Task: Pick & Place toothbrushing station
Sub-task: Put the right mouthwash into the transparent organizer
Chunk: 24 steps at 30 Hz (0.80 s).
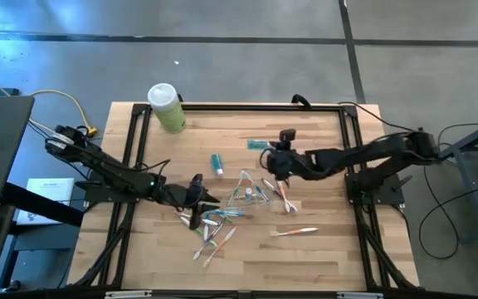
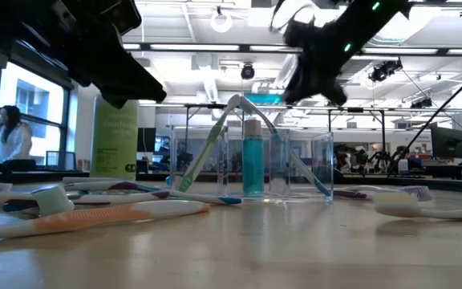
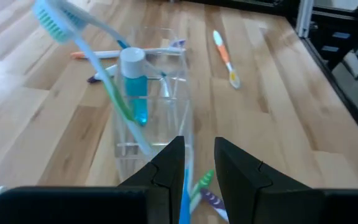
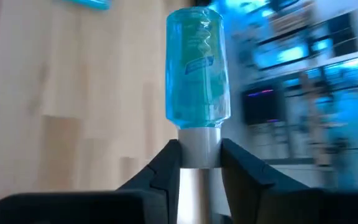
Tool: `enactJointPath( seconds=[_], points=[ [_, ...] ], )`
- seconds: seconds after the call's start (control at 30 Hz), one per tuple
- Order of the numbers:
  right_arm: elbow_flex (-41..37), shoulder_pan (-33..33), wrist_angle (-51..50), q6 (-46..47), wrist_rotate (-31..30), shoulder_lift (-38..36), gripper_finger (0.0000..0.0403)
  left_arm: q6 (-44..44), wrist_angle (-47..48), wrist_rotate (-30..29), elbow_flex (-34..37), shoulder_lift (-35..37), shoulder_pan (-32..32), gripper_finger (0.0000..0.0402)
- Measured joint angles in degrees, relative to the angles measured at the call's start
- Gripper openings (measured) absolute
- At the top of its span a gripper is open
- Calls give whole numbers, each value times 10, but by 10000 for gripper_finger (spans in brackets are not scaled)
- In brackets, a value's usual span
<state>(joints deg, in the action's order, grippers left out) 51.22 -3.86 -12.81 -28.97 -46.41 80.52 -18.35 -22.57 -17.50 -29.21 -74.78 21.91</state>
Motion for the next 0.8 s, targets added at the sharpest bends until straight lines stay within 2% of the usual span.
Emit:
enactJointPath(
  seconds=[0.17,0.3,0.4,0.57,0.67,0.8],
  points=[
    [1,-78,8,-97,-132,-54,82,-1,0,0,0,0,10,84],
    [1,-139,25,-182,-177,-69,82,-19,-14,0,0,0,13,84],
    [0,-178,46,-244,-191,-66,82,-32,-36,0,0,0,13,84],
    [2,-222,161,-436,-182,-32,82,-32,-52,0,0,0,13,84],
    [9,-232,207,-474,-156,-5,82,-35,-60,0,0,0,13,84],
    [16,-245,178,-489,-150,31,82,-46,-84,0,0,0,13,84]
  ],
)
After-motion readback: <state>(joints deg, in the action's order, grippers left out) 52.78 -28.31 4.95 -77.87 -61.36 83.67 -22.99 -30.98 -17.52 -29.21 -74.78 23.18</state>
